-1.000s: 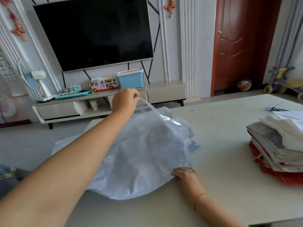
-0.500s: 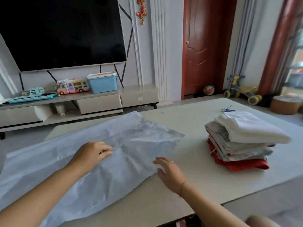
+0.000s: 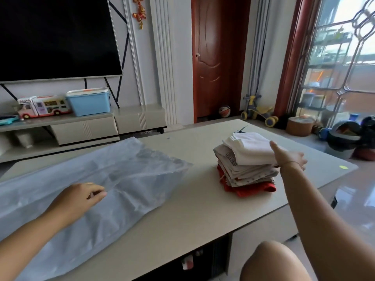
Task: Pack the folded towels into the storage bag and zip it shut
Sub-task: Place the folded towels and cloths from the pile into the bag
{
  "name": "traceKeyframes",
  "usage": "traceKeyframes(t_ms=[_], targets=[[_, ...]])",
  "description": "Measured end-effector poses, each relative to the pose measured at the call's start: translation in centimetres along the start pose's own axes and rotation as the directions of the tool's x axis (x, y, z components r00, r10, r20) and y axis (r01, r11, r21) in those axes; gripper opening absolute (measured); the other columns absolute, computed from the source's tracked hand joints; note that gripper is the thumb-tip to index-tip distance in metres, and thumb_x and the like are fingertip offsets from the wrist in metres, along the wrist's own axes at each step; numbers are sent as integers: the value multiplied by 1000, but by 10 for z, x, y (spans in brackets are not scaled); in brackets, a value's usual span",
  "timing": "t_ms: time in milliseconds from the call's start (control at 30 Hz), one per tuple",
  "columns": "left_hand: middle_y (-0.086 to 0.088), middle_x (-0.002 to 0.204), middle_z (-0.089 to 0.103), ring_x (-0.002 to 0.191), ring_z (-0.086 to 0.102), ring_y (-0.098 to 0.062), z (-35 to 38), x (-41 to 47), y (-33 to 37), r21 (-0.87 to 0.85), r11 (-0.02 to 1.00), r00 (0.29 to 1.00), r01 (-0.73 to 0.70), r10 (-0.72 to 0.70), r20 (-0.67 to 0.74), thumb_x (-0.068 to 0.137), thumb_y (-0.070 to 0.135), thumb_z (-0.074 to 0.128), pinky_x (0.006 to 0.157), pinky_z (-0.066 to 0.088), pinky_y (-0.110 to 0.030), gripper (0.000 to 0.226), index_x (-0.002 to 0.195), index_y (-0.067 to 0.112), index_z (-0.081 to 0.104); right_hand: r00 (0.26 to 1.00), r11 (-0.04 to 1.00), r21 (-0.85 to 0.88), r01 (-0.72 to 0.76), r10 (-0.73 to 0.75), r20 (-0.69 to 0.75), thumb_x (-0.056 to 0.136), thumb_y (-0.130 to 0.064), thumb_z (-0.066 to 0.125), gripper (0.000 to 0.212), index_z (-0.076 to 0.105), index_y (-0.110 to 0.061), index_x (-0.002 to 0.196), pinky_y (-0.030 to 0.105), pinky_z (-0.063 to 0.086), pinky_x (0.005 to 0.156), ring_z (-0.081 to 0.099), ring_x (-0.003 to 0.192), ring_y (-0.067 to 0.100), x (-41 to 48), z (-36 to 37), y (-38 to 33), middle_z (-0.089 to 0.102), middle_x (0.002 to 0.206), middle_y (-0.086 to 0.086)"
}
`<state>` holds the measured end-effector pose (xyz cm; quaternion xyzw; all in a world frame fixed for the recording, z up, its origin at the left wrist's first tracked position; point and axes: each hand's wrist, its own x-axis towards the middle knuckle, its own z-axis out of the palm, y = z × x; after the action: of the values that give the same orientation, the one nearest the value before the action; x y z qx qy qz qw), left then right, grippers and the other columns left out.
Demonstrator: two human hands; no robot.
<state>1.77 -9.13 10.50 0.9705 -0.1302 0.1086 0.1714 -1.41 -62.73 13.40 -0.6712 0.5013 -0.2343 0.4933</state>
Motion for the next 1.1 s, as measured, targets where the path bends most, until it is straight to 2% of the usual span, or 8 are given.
traceKeyframes(t_ms=[100, 267, 367, 634, 734, 834, 968, 1101], targets=[[19, 80, 67, 73, 59, 1, -3, -2, -1, -16, 1000, 1000, 26, -25, 5, 81, 35, 67, 62, 43, -21, 11, 92, 35, 71, 987, 972, 214, -97, 66, 148, 71, -44, 76, 98, 24, 1, 141, 37, 32, 110, 37, 136, 31, 8, 4, 3, 33, 149, 19], [13, 89, 70, 81, 62, -1, -8, -4, 0, -86, 994, 996, 68, -64, 57, 85, 28, 63, 70, 44, -23, 18, 101, 26, 72, 997, 933, 355, -58, 39, 61, 65, -23, 82, 61, 59, -2, 118, 28, 45, 76, 63, 104, 28, 9, 14, 2, 65, 119, 15], [10, 89, 71, 82, 64, -5, -10, -7, 1, -154, 983, 995, 95, -87, 57, 85, 26, 65, 70, 45, -21, 12, 94, 29, 72, 997, 937, 342, 65, -71, 5, 67, -17, 69, 43, 63, -14, 109, 35, 51, 87, 62, 105, 32, 1, 18, -8, 66, 113, 15], [0, 67, 70, 66, 66, -15, -21, -4, 1, -291, 942, 978, 165, -194, -73, 83, 19, 68, 62, 46, -20, 17, 67, 25, 68, 884, 712, 638, 294, -456, 101, 80, -12, 55, 49, 45, -8, 127, 38, 45, 87, 54, 100, 23, -63, 29, -49, 55, 113, 12], [-2, 65, 68, 65, 64, -16, -30, 4, 2, -278, 944, 965, 177, -222, -137, 83, 23, 68, 60, 43, -20, 15, 69, 19, 70, 790, 621, 749, 232, -569, 228, 84, -3, 51, 39, 51, -7, 123, 38, 48, 85, 58, 98, 21, -106, 35, -58, 59, 106, 8], [-9, 67, 69, 69, 65, -23, -42, 14, -1, -315, 930, 944, 192, -263, -199, 84, 23, 66, 68, 46, -27, 18, 73, 10, 73, 624, 612, 790, -35, -604, 495, 91, -1, 45, 28, 54, -8, 117, 37, 53, 81, 62, 89, 18, -148, 48, -55, 64, 98, 7], [-10, 73, 73, 64, 65, -19, -52, 21, -6, -404, 890, 907, 210, -332, -259, 85, 24, 65, 76, 55, -34, 16, 77, 13, 74, 290, 724, 572, -386, -494, 820, 91, -4, 46, 25, 59, -2, 112, 42, 59, 77, 72, 86, 26, -192, 80, -29, 74, 94, 15], [-11, 75, 74, 70, 70, -25, -54, 20, -5, -454, 860, 886, 232, -379, -267, 83, 23, 65, 76, 57, -39, 14, 71, 19, 71, 99, 868, 300, -396, -284, 954, 83, -5, 53, 32, 61, 1, 113, 39, 60, 75, 71, 85, 29, -224, 132, 16, 72, 95, 17]])
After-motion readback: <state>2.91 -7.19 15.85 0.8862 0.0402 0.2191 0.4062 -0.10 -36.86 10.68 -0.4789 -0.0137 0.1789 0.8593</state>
